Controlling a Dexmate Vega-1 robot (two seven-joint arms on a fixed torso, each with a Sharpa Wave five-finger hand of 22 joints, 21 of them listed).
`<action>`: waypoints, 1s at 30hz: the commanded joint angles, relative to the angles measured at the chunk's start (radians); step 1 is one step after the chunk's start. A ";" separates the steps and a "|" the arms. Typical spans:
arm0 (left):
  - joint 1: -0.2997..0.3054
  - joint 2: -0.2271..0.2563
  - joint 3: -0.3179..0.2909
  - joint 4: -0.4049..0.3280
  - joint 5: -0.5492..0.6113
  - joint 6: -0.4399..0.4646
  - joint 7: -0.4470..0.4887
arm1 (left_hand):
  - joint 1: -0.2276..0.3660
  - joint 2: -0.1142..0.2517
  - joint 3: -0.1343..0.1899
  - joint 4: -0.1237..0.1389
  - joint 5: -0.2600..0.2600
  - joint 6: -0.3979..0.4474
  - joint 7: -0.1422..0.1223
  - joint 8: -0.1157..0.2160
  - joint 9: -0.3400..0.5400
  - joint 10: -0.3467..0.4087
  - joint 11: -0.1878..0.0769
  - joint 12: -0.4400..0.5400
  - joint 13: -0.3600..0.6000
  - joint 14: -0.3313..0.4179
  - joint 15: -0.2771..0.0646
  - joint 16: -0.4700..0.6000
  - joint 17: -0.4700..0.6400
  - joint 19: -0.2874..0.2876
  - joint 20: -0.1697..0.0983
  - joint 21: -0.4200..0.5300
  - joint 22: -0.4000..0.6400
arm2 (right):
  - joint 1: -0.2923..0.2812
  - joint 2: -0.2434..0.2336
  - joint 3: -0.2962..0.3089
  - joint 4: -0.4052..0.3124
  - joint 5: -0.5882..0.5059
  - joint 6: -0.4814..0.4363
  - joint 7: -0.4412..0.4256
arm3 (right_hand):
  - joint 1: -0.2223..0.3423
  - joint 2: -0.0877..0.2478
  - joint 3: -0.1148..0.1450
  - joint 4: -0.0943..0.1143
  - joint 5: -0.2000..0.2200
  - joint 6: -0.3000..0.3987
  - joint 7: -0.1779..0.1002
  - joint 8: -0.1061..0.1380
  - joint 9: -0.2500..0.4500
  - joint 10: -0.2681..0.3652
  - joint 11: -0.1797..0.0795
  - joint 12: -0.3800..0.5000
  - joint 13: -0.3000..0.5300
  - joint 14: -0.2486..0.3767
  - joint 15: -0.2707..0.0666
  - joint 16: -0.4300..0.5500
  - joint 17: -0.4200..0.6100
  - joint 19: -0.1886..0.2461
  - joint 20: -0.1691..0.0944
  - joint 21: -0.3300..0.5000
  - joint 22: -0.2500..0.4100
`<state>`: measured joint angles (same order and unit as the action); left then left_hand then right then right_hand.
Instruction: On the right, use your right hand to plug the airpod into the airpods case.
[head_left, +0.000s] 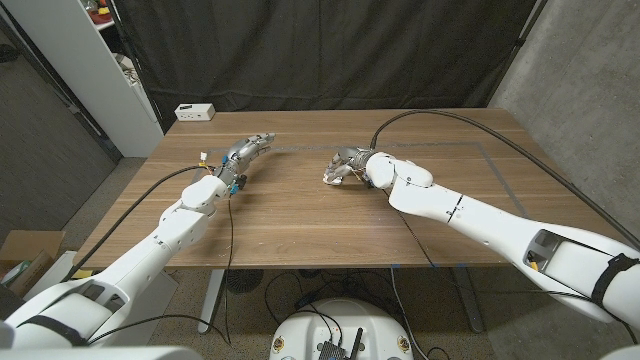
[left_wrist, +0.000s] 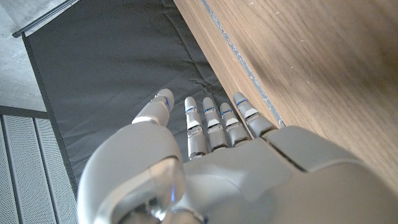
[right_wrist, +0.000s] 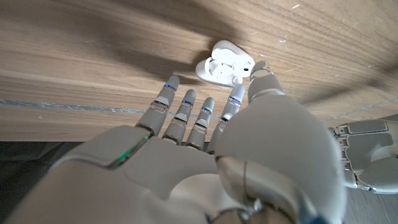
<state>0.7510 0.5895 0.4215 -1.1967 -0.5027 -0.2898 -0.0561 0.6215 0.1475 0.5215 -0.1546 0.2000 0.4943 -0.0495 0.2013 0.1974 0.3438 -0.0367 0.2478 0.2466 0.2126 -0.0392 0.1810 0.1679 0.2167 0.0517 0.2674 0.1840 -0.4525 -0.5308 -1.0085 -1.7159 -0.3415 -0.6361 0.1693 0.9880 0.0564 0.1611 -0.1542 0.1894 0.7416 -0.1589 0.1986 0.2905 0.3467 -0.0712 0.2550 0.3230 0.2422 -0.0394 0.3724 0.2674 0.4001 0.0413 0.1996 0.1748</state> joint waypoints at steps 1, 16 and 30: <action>0.014 -0.003 0.000 -0.019 0.005 0.004 0.024 | 0.010 0.005 -0.002 -0.003 0.003 0.009 -0.004 0.002 0.005 0.009 0.001 0.001 0.001 0.011 -0.039 -0.002 -0.001 0.009 0.004 0.000 0.002 | -0.181 -0.038 0.119 -0.092 0.045 0.076 -0.233 | 0.002 -0.016 -0.005 0.000 0.008 -0.014 0.001 -0.002 0.004 -0.028 0.004 -0.010 0.006 -0.037 -0.088 -0.015 0.001 -0.008 0.013 -0.006 0.002; 0.021 -0.005 -0.003 -0.020 0.007 -0.008 0.030 | 0.013 0.006 -0.001 -0.003 0.004 0.013 -0.005 0.002 0.005 0.013 -0.001 0.003 0.000 0.015 -0.040 -0.002 -0.001 0.010 0.005 -0.002 0.002 | -0.291 0.018 0.169 -0.047 0.032 0.170 -0.467 | 0.044 -0.039 0.001 -0.004 0.018 0.094 -0.007 0.042 0.000 -0.016 -0.027 -0.001 0.013 -0.070 -0.113 -0.057 -0.033 -0.066 -0.040 -0.018 -0.004; -0.002 -0.020 -0.002 0.038 0.004 -0.053 -0.004 | 0.015 0.007 0.000 -0.003 0.005 0.016 -0.005 0.001 0.006 0.016 0.000 0.004 0.001 0.020 -0.041 -0.001 -0.002 0.015 0.003 -0.003 0.002 | -0.252 0.055 0.121 -0.051 -0.010 0.029 -0.434 | 0.052 -0.042 0.002 -0.002 0.020 0.131 -0.007 0.050 -0.004 0.014 -0.032 0.009 0.014 -0.055 -0.110 -0.061 -0.043 -0.094 -0.011 -0.020 -0.005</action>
<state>0.7651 0.5793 0.4190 -1.1976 -0.4974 -0.2984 -0.0305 0.6268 0.1528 0.5215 -0.1546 0.2000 0.5023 -0.0504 0.2013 0.1973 0.3529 -0.0357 0.2478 0.2467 0.2218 -0.0411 0.1809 0.1628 0.2196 0.0546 0.2674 0.1837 -0.7178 -0.5184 -0.8562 -1.7686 -0.3257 -0.5308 -0.2670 1.0277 0.0174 0.1571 -0.1583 0.2050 0.8633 -0.1661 0.2441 0.2863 0.3492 -0.1023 0.2593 0.3321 0.1772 -0.0376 0.3175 0.2227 0.3095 0.0278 0.1801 0.1672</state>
